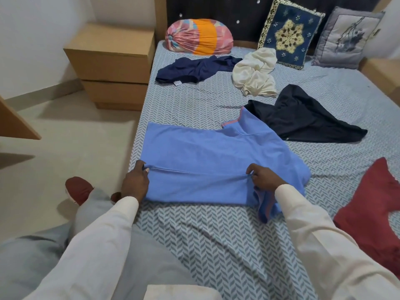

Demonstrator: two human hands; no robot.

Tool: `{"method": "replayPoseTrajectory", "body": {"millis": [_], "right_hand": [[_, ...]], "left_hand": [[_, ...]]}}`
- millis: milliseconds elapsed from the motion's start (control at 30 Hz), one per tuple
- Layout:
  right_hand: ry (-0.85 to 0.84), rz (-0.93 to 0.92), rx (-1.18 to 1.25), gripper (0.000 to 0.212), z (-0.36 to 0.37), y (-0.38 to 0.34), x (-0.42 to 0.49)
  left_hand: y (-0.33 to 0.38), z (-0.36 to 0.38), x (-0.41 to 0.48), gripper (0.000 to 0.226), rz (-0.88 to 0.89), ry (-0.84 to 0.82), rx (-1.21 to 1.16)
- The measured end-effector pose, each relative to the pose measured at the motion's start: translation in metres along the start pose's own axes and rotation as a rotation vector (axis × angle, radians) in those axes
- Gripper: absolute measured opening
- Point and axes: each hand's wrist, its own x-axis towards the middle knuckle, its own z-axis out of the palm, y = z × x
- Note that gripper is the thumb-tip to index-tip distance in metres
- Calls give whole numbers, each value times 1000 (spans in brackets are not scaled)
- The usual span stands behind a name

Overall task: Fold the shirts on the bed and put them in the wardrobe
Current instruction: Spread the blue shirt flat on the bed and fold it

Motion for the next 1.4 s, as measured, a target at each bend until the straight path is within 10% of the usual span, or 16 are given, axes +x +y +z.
{"method": "replayPoseTrajectory", "body": {"millis": [167,333,567,767,967,1167,1400], "right_hand": [[110,-28,19,14,8,5,22],[621,-23,155,46,15,8,-20],[334,113,-115,94,65,26,-78],[118,152,-215,26,-35,24,-24],[671,142,-27,50,-122,24,3],[286,413,211,45,-65,100,-24],[423,346,222,36,-24,129,-41]], "left_hand": [[-3,5,9,16,8,86,177],[28,25,1,47,321,308,342],[100,94,-55,51,799,-307,398],[101,111,-63,46,743,-344,587],[100,110,-58,43,707,-335,511],[77,84,-16,34,676,-130,621],[43,37,28,27,594,-214,744]]}}
